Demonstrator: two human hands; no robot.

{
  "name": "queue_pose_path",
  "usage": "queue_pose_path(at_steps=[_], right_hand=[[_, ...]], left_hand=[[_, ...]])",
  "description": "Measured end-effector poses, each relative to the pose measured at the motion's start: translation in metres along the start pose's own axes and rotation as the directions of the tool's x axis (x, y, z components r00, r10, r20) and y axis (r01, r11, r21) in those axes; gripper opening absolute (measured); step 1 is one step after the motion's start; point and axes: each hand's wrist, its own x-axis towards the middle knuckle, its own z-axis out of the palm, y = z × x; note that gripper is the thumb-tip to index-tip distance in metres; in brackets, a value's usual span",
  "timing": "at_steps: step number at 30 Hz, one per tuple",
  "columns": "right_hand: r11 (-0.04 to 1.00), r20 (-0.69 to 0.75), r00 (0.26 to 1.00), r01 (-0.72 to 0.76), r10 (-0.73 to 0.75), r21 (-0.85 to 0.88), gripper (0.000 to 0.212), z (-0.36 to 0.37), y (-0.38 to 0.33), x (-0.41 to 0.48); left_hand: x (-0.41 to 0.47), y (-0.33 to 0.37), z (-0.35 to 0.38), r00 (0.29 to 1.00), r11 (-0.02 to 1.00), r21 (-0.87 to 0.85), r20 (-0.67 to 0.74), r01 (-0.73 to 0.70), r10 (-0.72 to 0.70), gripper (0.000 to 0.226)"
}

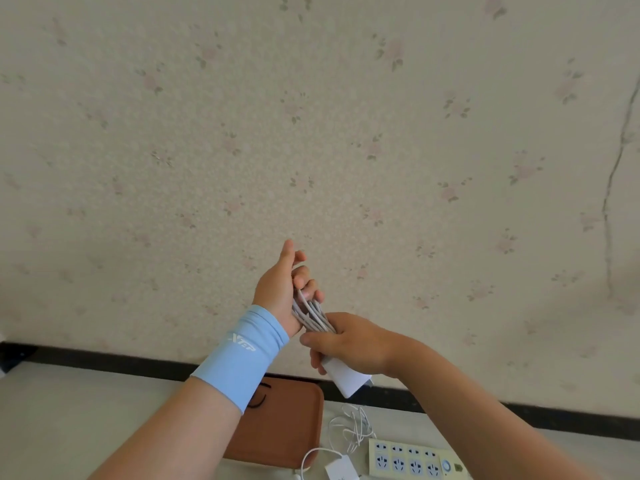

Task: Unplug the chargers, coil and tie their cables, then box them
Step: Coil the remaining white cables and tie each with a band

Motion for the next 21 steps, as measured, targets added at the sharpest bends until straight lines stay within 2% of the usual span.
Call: queue_pose_path(at_steps=[2, 4, 6, 8, 10, 15, 17, 19, 21], right_hand=[[1.0, -0.009, 1.0, 0.007, -0.007, 0.029, 0.025, -0.001, 0.001, 0.0], [0.991, -0.03, 1.0, 0.009, -0.005, 0.137, 0.023, -0.002, 0.002, 0.0], [0.974, -0.066, 0.998, 0.009, 0.006, 0.228, 0.022, -0.004, 0.001, 0.0], [0.976, -0.091, 0.996, 0.01, 0.01, 0.22, 0.024, -0.005, 0.002, 0.003], [0.987, -0.088, 0.996, 0.021, -0.007, 0.162, 0.022, -0.003, 0.004, 0.006], [0.98, -0.023, 1.0, 0.012, -0.008, 0.197, 0.006, 0.003, 0.001, 0.011], [0.944, 0.087, 0.996, -0.053, 0.026, 0.324, 0.013, -0.002, 0.003, 0.012], [0.865, 0.185, 0.982, -0.132, 0.046, 0.485, 0.024, -0.009, 0.007, 0.014], [0.855, 0.141, 0.984, -0.162, 0.105, 0.493, 0.032, -0.015, 0.009, 0.017]], left_hand=[[-0.001, 0.002, -0.003, 0.997, 0.999, -0.048, 0.07, 0.015, -0.011, 0.037], [0.001, 0.006, -0.014, 0.987, 0.998, 0.019, 0.151, 0.053, -0.055, 0.06], [0.0, 0.005, -0.024, 0.975, 0.953, 0.302, 0.198, 0.037, -0.101, 0.077], [-0.005, -0.006, -0.026, 0.957, 0.825, 0.565, 0.23, 0.015, -0.175, 0.078], [-0.009, -0.018, -0.025, 0.958, 0.742, 0.67, 0.23, -0.028, -0.172, 0.071], [-0.003, -0.015, -0.038, 0.984, 0.762, 0.647, 0.153, -0.028, -0.094, 0.031], [0.003, -0.008, -0.05, 0.984, 0.797, 0.604, 0.157, -0.027, -0.085, 0.03], [0.004, -0.001, -0.057, 0.976, 0.845, 0.535, 0.178, 0.011, -0.126, 0.03], [0.001, 0.004, -0.064, 0.966, 0.834, 0.55, 0.194, 0.04, -0.174, 0.031]])
